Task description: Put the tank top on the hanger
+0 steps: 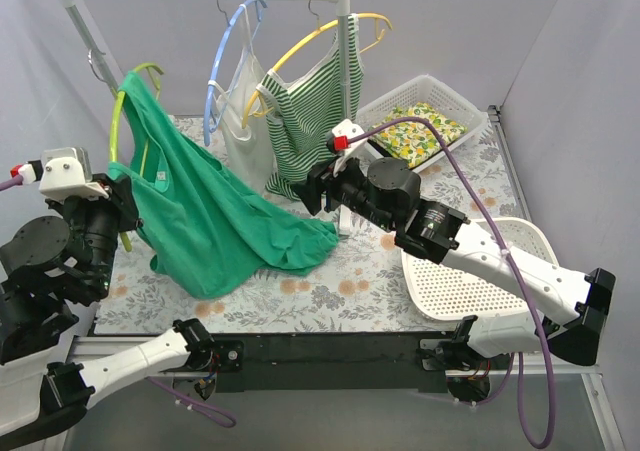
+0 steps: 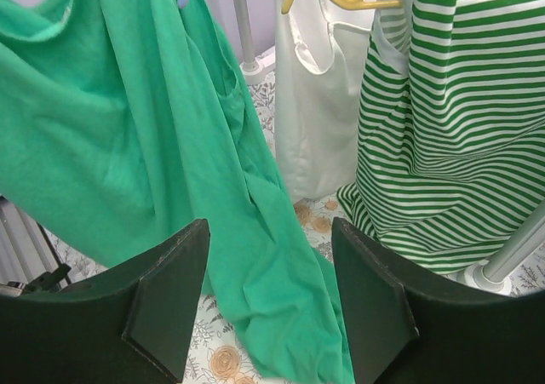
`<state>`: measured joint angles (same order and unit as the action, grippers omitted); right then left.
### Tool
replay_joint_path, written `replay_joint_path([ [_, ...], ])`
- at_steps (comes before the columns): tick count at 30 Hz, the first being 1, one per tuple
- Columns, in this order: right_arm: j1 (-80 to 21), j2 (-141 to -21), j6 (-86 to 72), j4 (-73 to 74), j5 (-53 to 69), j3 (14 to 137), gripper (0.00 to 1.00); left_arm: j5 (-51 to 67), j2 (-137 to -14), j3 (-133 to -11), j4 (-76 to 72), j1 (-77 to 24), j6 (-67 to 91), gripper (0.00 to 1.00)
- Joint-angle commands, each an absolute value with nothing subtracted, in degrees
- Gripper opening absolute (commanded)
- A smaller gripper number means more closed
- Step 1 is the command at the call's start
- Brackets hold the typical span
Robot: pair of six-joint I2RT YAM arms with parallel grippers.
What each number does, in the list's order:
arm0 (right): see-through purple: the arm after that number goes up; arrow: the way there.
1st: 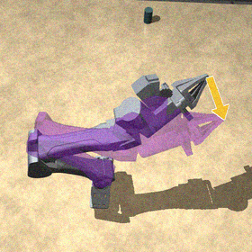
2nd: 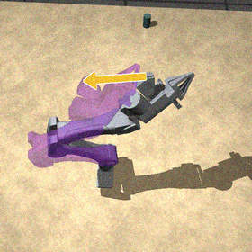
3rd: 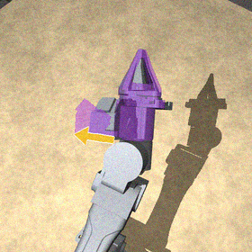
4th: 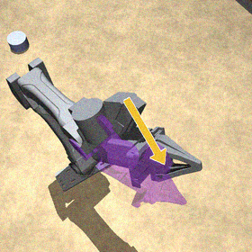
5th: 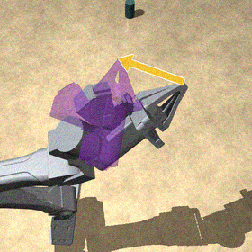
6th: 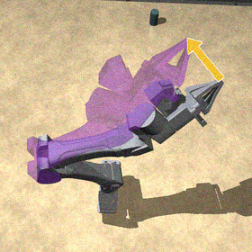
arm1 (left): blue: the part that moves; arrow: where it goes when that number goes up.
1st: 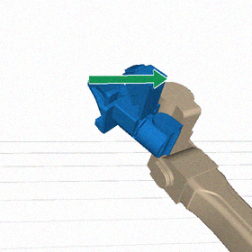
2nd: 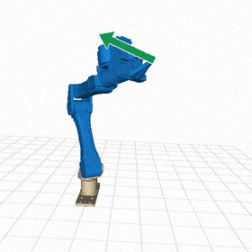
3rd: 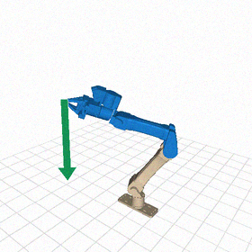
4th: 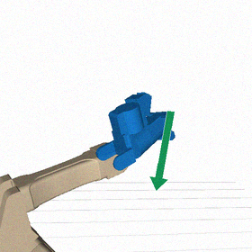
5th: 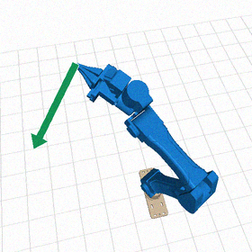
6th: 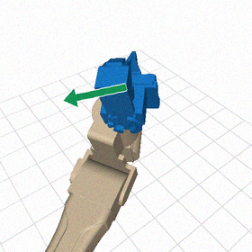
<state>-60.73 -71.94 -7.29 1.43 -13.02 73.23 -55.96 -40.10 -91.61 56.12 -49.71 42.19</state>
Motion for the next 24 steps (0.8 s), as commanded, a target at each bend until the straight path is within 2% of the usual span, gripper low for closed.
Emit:
replay_joint_path([
  [1,-60.7,-72.9,-7.2,-1.7,-11.6,74.4,0.67,-64.1,-43.1,-95.8,51.2,-52.6,35.7,0.0],
  [6,-60.7,-74.0,-8.1,-1.7,-10.3,74.7,0.67,-71.7,-46.9,-96.1,52.1,-57.1,32.0,0.0],
  [10,-60.7,-74.4,-8.3,-1.8,-9.7,74.6,0.67,-74.7,-48.3,-95.1,45.7,-58.4,25.9,0.0],
  [14,-60.7,-74.8,-8.5,-1.7,-9.0,74.7,0.67,-75.9,-48.5,-89.9,37.3,-59.3,16.2,0.0],
  [24,-60.7,-75.1,-8.9,-1.7,-7.8,74.1,0.67,-74.0,-54.1,-85.5,37.2,-59.2,16.9,0.0],
])
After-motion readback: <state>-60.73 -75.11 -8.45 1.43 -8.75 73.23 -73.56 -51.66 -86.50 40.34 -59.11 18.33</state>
